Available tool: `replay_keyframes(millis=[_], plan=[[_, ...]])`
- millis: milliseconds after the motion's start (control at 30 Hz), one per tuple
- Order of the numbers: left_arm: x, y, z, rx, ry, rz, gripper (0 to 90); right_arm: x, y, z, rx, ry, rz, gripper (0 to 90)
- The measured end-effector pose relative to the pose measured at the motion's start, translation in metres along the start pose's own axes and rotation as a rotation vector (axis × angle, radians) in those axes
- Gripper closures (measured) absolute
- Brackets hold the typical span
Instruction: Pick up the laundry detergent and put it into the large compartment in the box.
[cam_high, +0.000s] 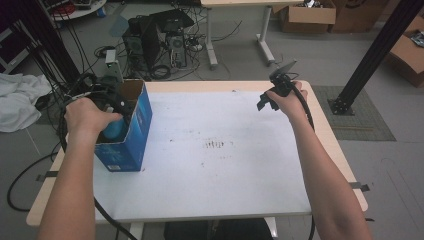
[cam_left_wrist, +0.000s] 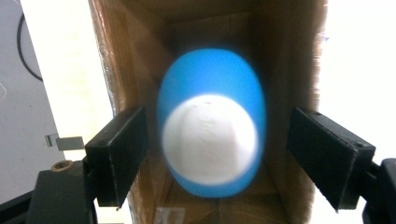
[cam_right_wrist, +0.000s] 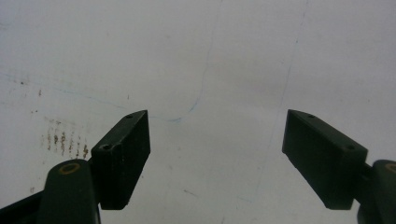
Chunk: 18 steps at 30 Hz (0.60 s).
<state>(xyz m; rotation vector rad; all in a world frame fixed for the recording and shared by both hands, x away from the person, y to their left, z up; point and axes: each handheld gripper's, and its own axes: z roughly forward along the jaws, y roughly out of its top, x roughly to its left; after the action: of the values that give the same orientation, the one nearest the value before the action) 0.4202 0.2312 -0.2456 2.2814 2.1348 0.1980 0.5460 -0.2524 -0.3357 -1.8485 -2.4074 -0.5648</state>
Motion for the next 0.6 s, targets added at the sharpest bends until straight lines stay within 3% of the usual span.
replay_keyframes(millis=[367,400,567,600], plan=[[-0.019,-0.002,-0.038,-0.067,0.038,0.053,15.3,-0.001,-0.001,-0.003,0.001,0.008,0.021,23.5],[-0.025,-0.004,-0.047,-0.083,0.04,0.072,15.2,-0.001,-0.001,-0.003,0.001,0.009,0.019,23.5],[-0.04,-0.007,-0.058,-0.104,0.041,0.12,14.0,-0.001,-0.002,-0.002,0.001,0.01,0.001,23.5],[-0.05,-0.009,-0.062,-0.108,0.042,0.149,13.9,0.0,-0.002,-0.002,0.005,0.009,0.006,23.5]])
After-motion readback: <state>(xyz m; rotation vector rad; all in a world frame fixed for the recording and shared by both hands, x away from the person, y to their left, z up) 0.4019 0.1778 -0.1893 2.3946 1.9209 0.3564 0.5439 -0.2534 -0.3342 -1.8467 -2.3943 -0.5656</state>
